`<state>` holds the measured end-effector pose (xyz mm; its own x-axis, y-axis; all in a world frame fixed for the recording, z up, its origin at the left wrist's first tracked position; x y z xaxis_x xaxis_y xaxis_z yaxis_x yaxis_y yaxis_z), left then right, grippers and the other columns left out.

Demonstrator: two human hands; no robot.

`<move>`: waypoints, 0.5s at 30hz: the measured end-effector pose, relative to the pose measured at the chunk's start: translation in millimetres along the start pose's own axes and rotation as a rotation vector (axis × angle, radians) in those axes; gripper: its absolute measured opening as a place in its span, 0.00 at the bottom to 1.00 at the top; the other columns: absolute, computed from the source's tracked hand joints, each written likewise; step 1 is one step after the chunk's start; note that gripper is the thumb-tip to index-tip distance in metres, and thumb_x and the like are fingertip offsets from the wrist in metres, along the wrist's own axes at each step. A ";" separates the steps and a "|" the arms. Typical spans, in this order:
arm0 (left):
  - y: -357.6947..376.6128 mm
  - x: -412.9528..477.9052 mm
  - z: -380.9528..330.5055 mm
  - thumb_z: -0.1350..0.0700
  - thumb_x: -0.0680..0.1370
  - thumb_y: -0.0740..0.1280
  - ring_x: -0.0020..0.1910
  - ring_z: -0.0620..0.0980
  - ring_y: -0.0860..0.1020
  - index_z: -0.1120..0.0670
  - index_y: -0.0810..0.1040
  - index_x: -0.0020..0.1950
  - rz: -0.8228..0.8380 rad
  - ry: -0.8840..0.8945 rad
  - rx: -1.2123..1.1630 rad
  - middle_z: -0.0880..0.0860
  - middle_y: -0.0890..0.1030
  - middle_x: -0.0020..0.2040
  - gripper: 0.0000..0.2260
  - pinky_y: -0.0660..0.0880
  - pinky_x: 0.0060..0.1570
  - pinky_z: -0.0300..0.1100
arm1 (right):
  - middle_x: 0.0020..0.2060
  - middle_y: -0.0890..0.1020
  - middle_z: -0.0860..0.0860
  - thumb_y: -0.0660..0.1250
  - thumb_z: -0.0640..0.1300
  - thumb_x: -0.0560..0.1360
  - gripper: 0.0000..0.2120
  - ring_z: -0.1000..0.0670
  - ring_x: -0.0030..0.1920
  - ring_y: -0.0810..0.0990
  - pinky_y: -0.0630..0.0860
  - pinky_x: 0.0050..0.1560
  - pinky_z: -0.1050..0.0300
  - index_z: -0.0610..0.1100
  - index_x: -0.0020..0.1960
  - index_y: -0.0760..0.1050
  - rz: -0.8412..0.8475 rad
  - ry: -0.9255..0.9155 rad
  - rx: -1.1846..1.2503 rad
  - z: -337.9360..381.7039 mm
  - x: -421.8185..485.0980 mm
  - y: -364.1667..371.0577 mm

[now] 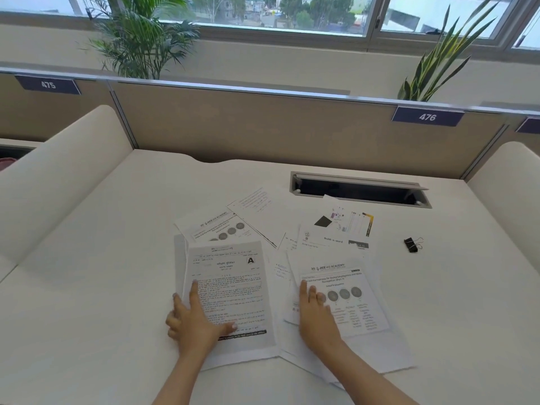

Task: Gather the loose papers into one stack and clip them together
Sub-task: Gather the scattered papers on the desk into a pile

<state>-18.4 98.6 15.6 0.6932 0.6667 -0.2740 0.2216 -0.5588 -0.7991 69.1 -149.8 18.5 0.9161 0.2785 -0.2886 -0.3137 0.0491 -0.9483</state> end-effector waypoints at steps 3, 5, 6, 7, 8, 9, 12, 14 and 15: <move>-0.8 -6.4 -2.8 0.42 0.51 0.82 0.71 0.60 0.50 0.39 0.50 0.75 -0.014 0.024 -0.005 0.54 0.40 0.77 0.61 0.56 0.69 0.58 | 0.76 0.51 0.39 0.51 0.28 0.75 0.35 0.39 0.74 0.58 0.72 0.64 0.49 0.37 0.76 0.36 -0.015 -0.008 0.057 2.8 2.3 -5.4; -0.2 -10.9 -5.7 0.43 0.51 0.82 0.70 0.60 0.49 0.39 0.51 0.75 -0.019 0.037 -0.010 0.53 0.39 0.76 0.60 0.57 0.69 0.57 | 0.76 0.54 0.40 0.52 0.28 0.75 0.35 0.40 0.71 0.64 0.74 0.60 0.52 0.39 0.76 0.38 -0.012 -0.008 0.144 7.0 4.8 -10.4; 0.1 -12.7 -7.8 0.44 0.50 0.83 0.70 0.59 0.50 0.38 0.51 0.75 -0.020 0.043 -0.017 0.52 0.39 0.76 0.60 0.57 0.69 0.57 | 0.76 0.55 0.40 0.53 0.28 0.75 0.36 0.40 0.69 0.67 0.74 0.59 0.52 0.40 0.77 0.38 -0.016 -0.014 0.187 10.2 6.0 -13.6; 0.5 -13.8 -10.2 0.45 0.50 0.83 0.69 0.58 0.51 0.38 0.52 0.75 -0.026 0.051 -0.029 0.51 0.40 0.76 0.60 0.58 0.68 0.56 | 0.75 0.57 0.41 0.53 0.28 0.75 0.37 0.41 0.67 0.69 0.73 0.58 0.51 0.41 0.77 0.39 -0.018 -0.020 0.230 13.6 7.4 -16.2; 0.3 -14.4 -12.0 0.47 0.50 0.83 0.68 0.58 0.53 0.38 0.53 0.74 -0.037 0.057 -0.041 0.51 0.42 0.76 0.59 0.59 0.68 0.55 | 0.75 0.59 0.41 0.54 0.29 0.74 0.37 0.41 0.65 0.71 0.73 0.58 0.51 0.42 0.77 0.39 -0.016 -0.024 0.270 16.8 9.2 -17.2; -1.4 -14.2 -13.6 0.49 0.51 0.84 0.66 0.59 0.55 0.39 0.54 0.74 -0.056 0.059 -0.056 0.52 0.45 0.76 0.58 0.61 0.67 0.55 | 0.74 0.61 0.42 0.55 0.29 0.74 0.38 0.42 0.64 0.73 0.74 0.57 0.52 0.43 0.77 0.39 -0.015 -0.022 0.309 19.3 11.1 -18.2; -8.7 -11.5 -14.0 0.57 0.57 0.82 0.63 0.63 0.66 0.44 0.53 0.75 -0.109 0.053 -0.150 0.57 0.60 0.73 0.55 0.70 0.59 0.57 | 0.62 0.72 0.44 0.53 0.31 0.76 0.35 0.46 0.51 0.77 0.73 0.47 0.56 0.47 0.78 0.41 -0.007 0.017 0.424 22.5 15.5 -21.8; -12.4 -10.2 -12.9 0.60 0.64 0.79 0.60 0.62 0.74 0.46 0.52 0.74 -0.116 0.046 -0.249 0.57 0.71 0.67 0.48 0.74 0.50 0.54 | 0.53 0.75 0.45 0.53 0.37 0.79 0.31 0.46 0.48 0.77 0.73 0.48 0.54 0.46 0.78 0.43 -0.016 -0.005 0.486 25.6 16.5 -27.3; -13.3 -9.6 -11.8 0.60 0.67 0.76 0.57 0.62 0.77 0.46 0.52 0.73 -0.111 0.031 -0.266 0.58 0.75 0.64 0.44 0.74 0.46 0.52 | 0.57 0.76 0.45 0.54 0.43 0.80 0.30 0.46 0.53 0.77 0.73 0.53 0.54 0.46 0.78 0.44 -0.034 -0.017 0.525 25.9 16.2 -31.3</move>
<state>-19.9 93.7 35.2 0.6745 0.7176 -0.1733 0.4660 -0.5959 -0.6540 87.3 -122.0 46.9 0.9251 0.2840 -0.2522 -0.3708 0.5316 -0.7616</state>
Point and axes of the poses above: each hand's wrist, its own x-axis towards the middle knuckle, its own y-axis out of the palm, z = x × y, the point moved 6 cm from there along x, towards the middle knuckle
